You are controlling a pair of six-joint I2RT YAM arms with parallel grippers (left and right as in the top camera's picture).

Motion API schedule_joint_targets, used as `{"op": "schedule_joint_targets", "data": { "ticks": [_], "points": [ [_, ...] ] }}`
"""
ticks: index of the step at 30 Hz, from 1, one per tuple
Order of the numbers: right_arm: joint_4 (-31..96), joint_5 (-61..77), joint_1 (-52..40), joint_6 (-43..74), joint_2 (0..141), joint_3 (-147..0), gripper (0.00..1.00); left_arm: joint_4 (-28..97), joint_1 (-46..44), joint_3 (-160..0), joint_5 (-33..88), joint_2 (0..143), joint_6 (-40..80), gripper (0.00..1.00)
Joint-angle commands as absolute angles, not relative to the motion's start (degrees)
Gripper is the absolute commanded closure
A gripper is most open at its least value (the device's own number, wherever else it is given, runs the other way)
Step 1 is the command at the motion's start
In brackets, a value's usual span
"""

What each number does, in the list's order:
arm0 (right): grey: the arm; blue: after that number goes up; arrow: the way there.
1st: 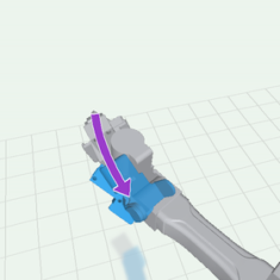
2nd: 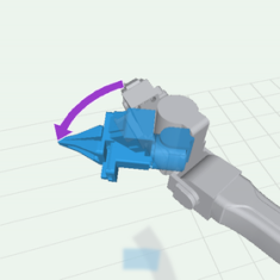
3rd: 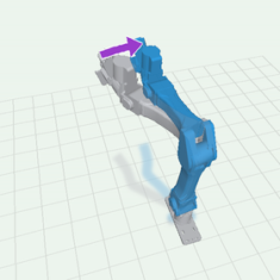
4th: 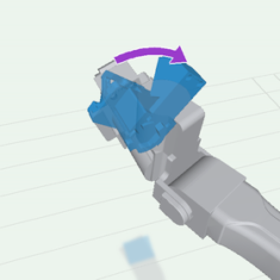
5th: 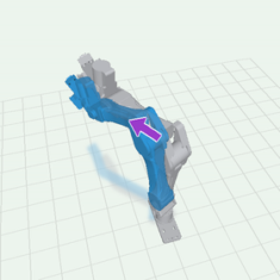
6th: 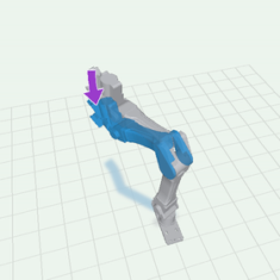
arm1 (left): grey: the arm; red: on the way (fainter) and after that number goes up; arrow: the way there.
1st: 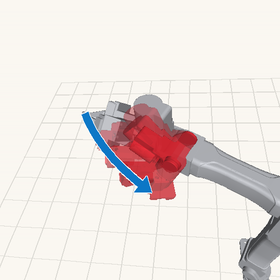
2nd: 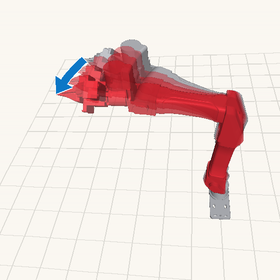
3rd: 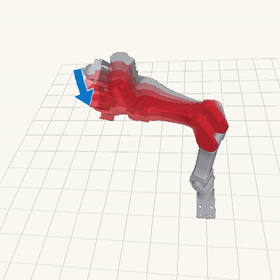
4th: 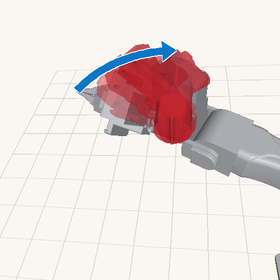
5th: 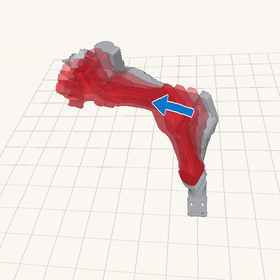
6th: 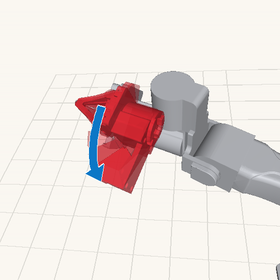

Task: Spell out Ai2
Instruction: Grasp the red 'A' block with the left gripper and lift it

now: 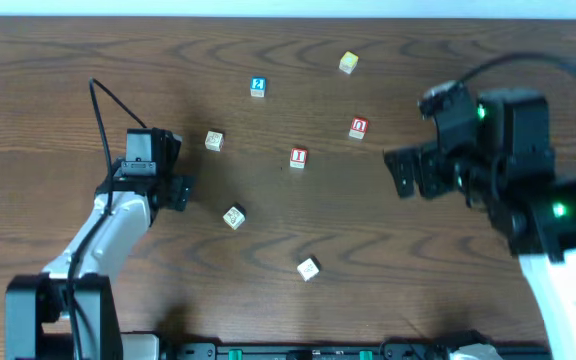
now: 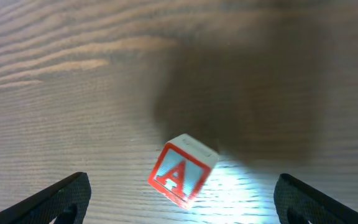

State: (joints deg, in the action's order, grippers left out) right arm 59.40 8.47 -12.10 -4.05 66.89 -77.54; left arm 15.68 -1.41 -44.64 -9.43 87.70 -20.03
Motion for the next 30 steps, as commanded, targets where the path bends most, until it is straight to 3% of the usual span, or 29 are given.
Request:
{"op": "schedule_joint_targets", "data": {
  "ticks": [1,8,9,15,30],
  "points": [
    [58.8,7.8,-11.9,-4.1,64.9,-74.3,0.01,15.4,0.3,-45.5,-6.7,88.9,-25.9,0.04],
    [58.4,7.7,-11.9,-3.9,64.6,-74.2,0.01,16.1,3.5,-45.5,-1.8,90.2,-29.0,0.00],
    [58.2,7.6,-11.9,-3.9,64.6,-74.2,0.01,16.1,3.8,-45.5,-1.5,90.7,-30.1,0.08],
    [57.8,7.5,-11.9,-3.7,64.6,-74.2,0.01,15.6,4.1,-45.5,1.6,93.1,-32.2,0.24],
    [57.0,7.2,-11.9,-3.5,64.6,-74.2,0.01,13.0,4.1,-45.5,1.6,95.3,-33.7,0.41]
  ]
}}
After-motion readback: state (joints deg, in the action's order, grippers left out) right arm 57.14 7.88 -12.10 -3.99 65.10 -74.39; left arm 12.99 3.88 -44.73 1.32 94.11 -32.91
